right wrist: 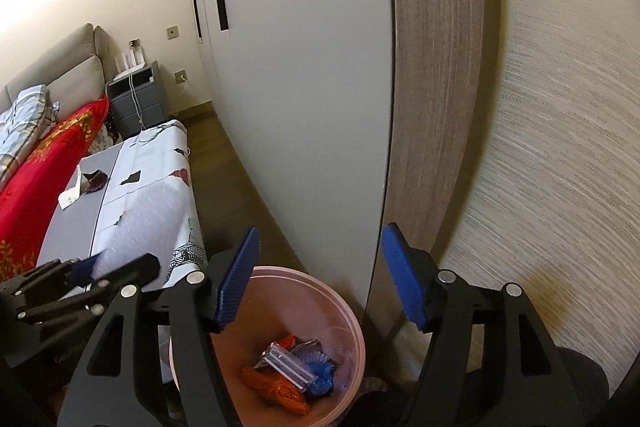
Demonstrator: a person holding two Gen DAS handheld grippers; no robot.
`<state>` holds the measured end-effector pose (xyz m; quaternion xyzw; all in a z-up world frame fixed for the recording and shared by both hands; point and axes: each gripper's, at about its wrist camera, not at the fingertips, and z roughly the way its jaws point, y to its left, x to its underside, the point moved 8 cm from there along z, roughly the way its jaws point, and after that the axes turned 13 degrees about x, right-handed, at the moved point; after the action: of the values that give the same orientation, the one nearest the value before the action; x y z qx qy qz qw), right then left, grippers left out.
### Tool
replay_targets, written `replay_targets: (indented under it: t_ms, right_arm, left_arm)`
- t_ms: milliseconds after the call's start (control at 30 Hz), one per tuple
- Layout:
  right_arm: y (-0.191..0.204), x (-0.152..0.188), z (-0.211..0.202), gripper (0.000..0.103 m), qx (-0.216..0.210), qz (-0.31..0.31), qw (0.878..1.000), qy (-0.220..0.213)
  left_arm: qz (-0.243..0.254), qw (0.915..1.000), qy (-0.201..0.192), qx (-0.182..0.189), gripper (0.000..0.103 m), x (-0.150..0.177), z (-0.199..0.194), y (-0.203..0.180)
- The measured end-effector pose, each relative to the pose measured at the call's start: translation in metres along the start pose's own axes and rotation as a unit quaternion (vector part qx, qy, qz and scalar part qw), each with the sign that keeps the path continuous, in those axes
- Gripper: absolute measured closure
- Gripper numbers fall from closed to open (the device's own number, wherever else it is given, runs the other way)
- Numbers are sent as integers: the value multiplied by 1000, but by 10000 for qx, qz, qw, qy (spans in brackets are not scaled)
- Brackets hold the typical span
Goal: Collect trash
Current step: 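Open both grippers to drop the bubble wrap and straws into the bin, then move both tools back toward the white tissue and pink-black card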
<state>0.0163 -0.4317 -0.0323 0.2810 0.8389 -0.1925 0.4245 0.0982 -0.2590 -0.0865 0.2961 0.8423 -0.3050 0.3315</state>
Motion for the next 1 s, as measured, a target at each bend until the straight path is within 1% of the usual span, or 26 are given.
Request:
replay_targets:
  t_ms: [67, 100, 167, 267, 367, 467, 500, 633, 733, 800, 833, 1000]
  right_arm:
    - [0, 1, -1, 33, -11, -40, 10000, -30]
    - [1, 0, -2, 33, -17, -58, 10000, -43]
    - [3, 0, -3, 31, -18, -90, 9999, -70]
    - [1, 0, -3, 26, -27, -124, 9999, -96]
    - [3, 1, -4, 20, -111, -140, 9998, -77]
    - [5, -2, -10, 14, -303, -105, 9994, -99]
    - [5, -3, -13, 14, -361, -90, 9992, -112]
    - [16, -16, -32, 10, -726, -23, 9971, -212]
    - [35, -30, -48, 9, -1016, -92, 9942, -337]
    - [56, -43, -59, 8, -1273, -155, 9908, -432]
    - [65, -48, -62, 8, -1360, -183, 9895, -463]
    - [139, -75, -74, 8, -1886, -485, 9786, -662]
  left_arm:
    - [-45, 9999, -52, -155, 21, -1, -2, 4]
    - [-64, 9997, -59, -221, 18, -1, -3, 7]
    - [-108, 9994, -61, -326, 17, -1, -3, 12]
    - [-188, 9991, -39, -370, 16, -1, -5, 17]
    - [-243, 9987, -112, -436, 16, -4, -11, 23]
    - [-325, 9980, -189, -501, 16, -6, -20, 29]
    - [-388, 9977, -207, -513, 16, -7, -25, 33]
    - [-582, 9955, -439, -612, 16, -19, -57, 46]
    - [-714, 9912, -816, -758, 15, -37, -94, 61]
    - [-764, 9863, -1111, -951, 11, -50, -123, 76]
    - [-748, 9839, -1237, -1050, 11, -55, -136, 83]
    - [-628, 9667, -1699, -1806, 11, -74, -197, 138]
